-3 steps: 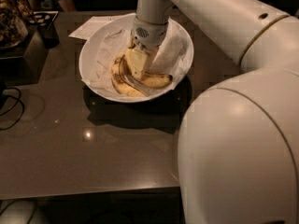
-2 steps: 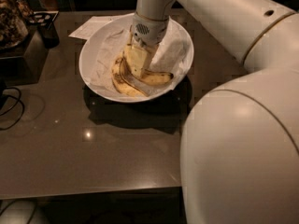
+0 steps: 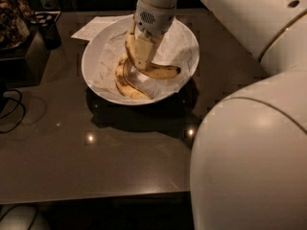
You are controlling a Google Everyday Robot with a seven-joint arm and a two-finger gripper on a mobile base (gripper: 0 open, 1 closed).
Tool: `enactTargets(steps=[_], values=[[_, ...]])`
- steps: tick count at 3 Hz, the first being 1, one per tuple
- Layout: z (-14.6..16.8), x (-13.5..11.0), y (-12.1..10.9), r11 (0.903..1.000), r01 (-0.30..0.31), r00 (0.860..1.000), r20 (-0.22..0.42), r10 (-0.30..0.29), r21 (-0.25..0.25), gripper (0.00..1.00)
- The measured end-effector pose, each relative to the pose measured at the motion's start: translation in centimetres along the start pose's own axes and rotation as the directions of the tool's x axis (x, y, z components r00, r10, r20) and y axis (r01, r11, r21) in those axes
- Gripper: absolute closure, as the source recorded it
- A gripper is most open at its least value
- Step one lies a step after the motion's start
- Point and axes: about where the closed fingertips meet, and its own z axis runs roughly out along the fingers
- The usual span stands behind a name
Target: Pick banana from white bowl
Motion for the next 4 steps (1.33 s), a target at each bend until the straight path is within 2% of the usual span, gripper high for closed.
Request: enactTargets(steps=[2,3,4], values=[[-1.6,-1.7,1.9,0.9999,0.005,1.000,0.006,-0.005,0.009,1.00],[-2.8,-4.6,4.6,0.9998,0.000,1.000,0.019,0.000,0.020,1.00],[-2.7,-5.3,4.4,0.9995,0.002,0.999,0.043,-0.003,0.030,1.00]])
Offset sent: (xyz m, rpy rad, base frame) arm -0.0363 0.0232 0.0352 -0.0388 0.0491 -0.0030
